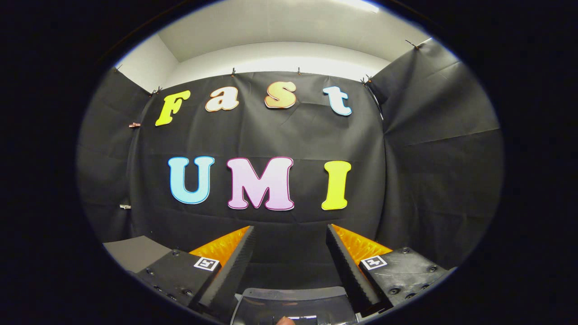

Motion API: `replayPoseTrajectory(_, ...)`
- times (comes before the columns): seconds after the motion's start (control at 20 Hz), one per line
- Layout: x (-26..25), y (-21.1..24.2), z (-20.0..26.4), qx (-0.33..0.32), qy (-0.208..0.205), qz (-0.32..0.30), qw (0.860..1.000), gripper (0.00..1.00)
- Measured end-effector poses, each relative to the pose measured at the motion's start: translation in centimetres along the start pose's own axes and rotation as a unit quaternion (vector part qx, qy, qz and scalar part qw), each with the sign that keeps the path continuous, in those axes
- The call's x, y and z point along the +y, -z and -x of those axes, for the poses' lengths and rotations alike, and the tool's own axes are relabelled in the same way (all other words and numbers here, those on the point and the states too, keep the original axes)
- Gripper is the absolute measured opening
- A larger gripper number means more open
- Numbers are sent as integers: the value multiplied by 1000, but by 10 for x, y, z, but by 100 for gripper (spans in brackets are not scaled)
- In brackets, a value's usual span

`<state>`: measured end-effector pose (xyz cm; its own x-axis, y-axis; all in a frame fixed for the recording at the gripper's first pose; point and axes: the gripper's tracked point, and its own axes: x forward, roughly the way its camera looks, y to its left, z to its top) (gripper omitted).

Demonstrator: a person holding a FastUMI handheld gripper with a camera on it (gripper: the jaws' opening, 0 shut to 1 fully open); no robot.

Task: Put the clothes into the washing machine and then close the washing machine lid.

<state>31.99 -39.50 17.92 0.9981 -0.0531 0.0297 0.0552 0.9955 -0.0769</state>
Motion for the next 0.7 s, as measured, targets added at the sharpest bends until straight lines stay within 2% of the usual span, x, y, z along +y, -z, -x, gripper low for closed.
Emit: replayPoseTrajectory(0.7,-3,-10,8,-2,2,-7,1000,98)
